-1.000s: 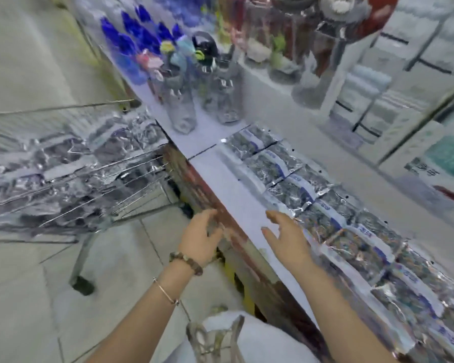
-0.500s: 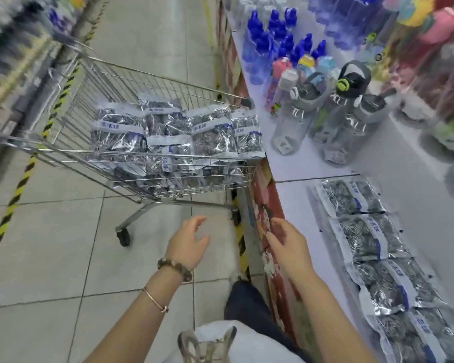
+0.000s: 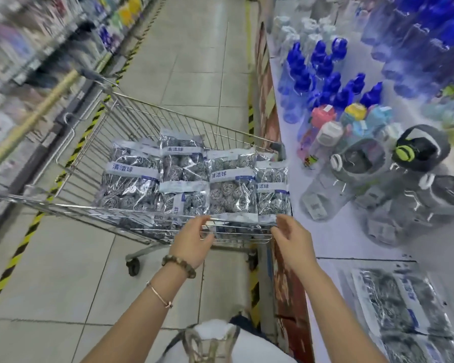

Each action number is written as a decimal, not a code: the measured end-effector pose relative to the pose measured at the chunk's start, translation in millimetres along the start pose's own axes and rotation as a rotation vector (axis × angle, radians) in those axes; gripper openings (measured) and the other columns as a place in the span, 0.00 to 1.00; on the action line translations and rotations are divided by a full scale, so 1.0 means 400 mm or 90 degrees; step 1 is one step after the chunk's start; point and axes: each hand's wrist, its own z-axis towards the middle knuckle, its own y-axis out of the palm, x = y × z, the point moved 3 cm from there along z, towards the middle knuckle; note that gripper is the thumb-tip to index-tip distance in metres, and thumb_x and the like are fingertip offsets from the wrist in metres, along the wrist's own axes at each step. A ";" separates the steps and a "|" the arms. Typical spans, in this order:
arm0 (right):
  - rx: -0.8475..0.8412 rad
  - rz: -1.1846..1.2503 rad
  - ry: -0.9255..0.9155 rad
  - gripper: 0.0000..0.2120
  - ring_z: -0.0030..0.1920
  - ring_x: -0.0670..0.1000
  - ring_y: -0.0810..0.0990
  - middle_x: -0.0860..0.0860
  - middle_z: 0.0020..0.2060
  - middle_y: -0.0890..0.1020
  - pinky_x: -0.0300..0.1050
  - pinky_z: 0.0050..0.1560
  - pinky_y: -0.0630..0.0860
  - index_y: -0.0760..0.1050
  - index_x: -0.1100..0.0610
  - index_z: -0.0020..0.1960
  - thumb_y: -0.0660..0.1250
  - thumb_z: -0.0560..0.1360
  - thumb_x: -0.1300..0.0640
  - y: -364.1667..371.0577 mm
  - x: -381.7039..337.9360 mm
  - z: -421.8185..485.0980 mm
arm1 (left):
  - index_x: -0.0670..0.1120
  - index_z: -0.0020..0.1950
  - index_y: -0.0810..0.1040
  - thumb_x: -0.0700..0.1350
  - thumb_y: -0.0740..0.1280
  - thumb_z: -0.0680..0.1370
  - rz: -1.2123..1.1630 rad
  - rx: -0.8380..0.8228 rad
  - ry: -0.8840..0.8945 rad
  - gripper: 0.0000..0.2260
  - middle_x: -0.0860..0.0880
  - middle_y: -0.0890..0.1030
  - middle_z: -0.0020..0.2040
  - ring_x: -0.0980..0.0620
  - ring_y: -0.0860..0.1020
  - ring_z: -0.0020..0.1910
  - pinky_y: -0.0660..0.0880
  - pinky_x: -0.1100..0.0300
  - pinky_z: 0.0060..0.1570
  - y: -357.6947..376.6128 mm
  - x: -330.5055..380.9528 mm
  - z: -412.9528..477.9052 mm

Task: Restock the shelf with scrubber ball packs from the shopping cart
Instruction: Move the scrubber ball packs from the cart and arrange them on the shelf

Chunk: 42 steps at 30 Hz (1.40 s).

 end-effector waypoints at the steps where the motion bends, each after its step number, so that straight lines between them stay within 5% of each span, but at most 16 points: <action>1: -0.004 -0.005 -0.007 0.18 0.60 0.48 0.75 0.48 0.60 0.77 0.43 0.61 0.71 0.71 0.56 0.66 0.64 0.77 0.58 0.001 -0.014 0.039 | 0.48 0.67 0.68 0.45 0.64 0.77 -0.003 0.004 -0.005 0.19 0.51 0.72 0.64 0.54 0.73 0.59 0.72 0.56 0.60 -0.007 0.007 0.030; 4: -0.016 -0.014 0.000 0.18 0.60 0.49 0.75 0.50 0.60 0.77 0.45 0.62 0.71 0.72 0.57 0.66 0.64 0.77 0.59 0.022 -0.035 0.125 | 0.48 0.67 0.68 0.44 0.64 0.77 -0.006 0.002 -0.032 0.19 0.52 0.72 0.64 0.56 0.74 0.54 0.72 0.61 0.53 -0.021 -0.002 0.099; 8: -0.040 -0.021 0.045 0.17 0.58 0.50 0.76 0.52 0.59 0.78 0.43 0.59 0.71 0.72 0.58 0.65 0.64 0.77 0.59 0.079 -0.041 0.227 | 0.48 0.65 0.71 0.44 0.65 0.76 -0.018 -0.006 -0.066 0.17 0.51 0.74 0.62 0.54 0.73 0.59 0.71 0.60 0.59 -0.043 -0.055 0.210; 12: -0.029 -0.034 0.104 0.18 0.55 0.49 0.76 0.52 0.59 0.78 0.41 0.54 0.69 0.71 0.58 0.66 0.65 0.76 0.60 0.142 -0.052 0.336 | 0.46 0.66 0.69 0.44 0.64 0.77 -0.027 -0.025 -0.122 0.17 0.49 0.75 0.62 0.54 0.74 0.55 0.72 0.62 0.49 -0.082 -0.142 0.371; 16: -0.010 -0.072 0.173 0.19 0.52 0.51 0.76 0.54 0.58 0.78 0.42 0.50 0.69 0.69 0.58 0.67 0.64 0.77 0.56 0.191 -0.073 0.422 | 0.47 0.66 0.69 0.43 0.64 0.77 0.060 -0.060 -0.161 0.18 0.48 0.73 0.63 0.50 0.75 0.56 0.76 0.55 0.53 -0.136 -0.232 0.536; 21: -0.028 -0.130 0.278 0.21 0.55 0.57 0.78 0.57 0.59 0.78 0.56 0.58 0.74 0.68 0.60 0.68 0.65 0.76 0.57 0.258 -0.062 0.496 | 0.48 0.67 0.68 0.45 0.63 0.77 0.133 -0.093 -0.192 0.18 0.47 0.75 0.59 0.53 0.76 0.40 0.77 0.59 0.39 -0.169 -0.304 0.713; 28: -0.047 -0.185 0.356 0.24 0.57 0.56 0.77 0.56 0.62 0.76 0.49 0.57 0.72 0.65 0.58 0.71 0.64 0.77 0.56 0.293 -0.053 0.521 | 0.45 0.58 0.71 0.46 0.69 0.71 0.120 -0.056 -0.333 0.17 0.43 0.75 0.53 0.44 0.77 0.48 0.78 0.48 0.47 -0.153 -0.372 0.798; 36: 0.022 -0.185 0.386 0.28 0.57 0.57 0.76 0.57 0.63 0.74 0.56 0.58 0.75 0.65 0.58 0.70 0.69 0.73 0.54 0.266 -0.028 0.557 | 0.43 0.71 0.59 0.49 0.71 0.71 -0.001 -0.002 -0.506 0.33 0.40 0.68 0.66 0.40 0.69 0.63 0.72 0.47 0.58 -0.098 -0.305 0.819; 40: 0.035 -0.155 0.421 0.36 0.56 0.57 0.77 0.56 0.58 0.77 0.57 0.59 0.74 0.60 0.60 0.70 0.72 0.70 0.48 0.276 -0.029 0.580 | 0.46 0.71 0.58 0.53 0.70 0.70 -0.153 0.012 -0.590 0.35 0.43 0.77 0.49 0.43 0.78 0.43 0.77 0.52 0.43 -0.102 -0.309 0.835; 42: 0.018 -0.154 0.458 0.34 0.51 0.56 0.80 0.53 0.53 0.80 0.57 0.55 0.75 0.63 0.59 0.66 0.71 0.69 0.42 0.289 -0.017 0.588 | 0.45 0.72 0.59 0.54 0.71 0.71 -0.165 -0.011 -0.572 0.35 0.42 0.75 0.56 0.44 0.76 0.45 0.76 0.51 0.45 -0.101 -0.309 0.846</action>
